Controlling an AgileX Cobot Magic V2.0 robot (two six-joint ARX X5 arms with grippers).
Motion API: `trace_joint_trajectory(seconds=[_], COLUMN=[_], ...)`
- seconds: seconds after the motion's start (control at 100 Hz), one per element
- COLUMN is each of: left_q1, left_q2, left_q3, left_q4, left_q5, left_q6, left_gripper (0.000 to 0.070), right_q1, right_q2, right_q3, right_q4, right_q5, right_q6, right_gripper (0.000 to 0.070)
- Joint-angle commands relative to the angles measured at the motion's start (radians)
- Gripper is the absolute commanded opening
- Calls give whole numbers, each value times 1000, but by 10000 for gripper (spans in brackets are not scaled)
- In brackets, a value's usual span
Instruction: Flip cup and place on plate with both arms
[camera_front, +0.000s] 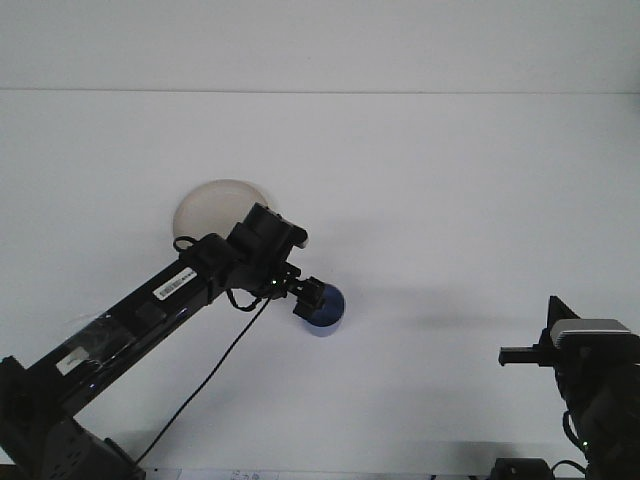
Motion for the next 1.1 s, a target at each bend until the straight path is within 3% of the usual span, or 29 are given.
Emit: trace_joint_trajectory(seconds=[0.0,0.09,0.27,0.36,0.68,0.89,1.09], left_q1=[-14,-24,-24,-24,83,279,422], left_q2=[32,59,82,81,81,81,106], left_q3=[18,19,19,31,234,349,350], left_q4=[10,13,31,37,-57,-106,-107], left_q5=[-42,-87,-91,-91,-101,-254,-280], left_q6=[16,24,24,23,47,50,46], left_gripper=[440,389,86,5,6,7,8], right_q1=[1,1,1,1,1,1,1], right_q2=[7,7,7,7,7,7,7], right_q3=[9,9,9,9,9,9,9], right_q4=[7,6,3,3,3,3,4], right_q5=[0,0,0,0,0,0,0], right_q6=[14,14,14,14,14,14,14], right_gripper=[0,0,0,0,0,0,0])
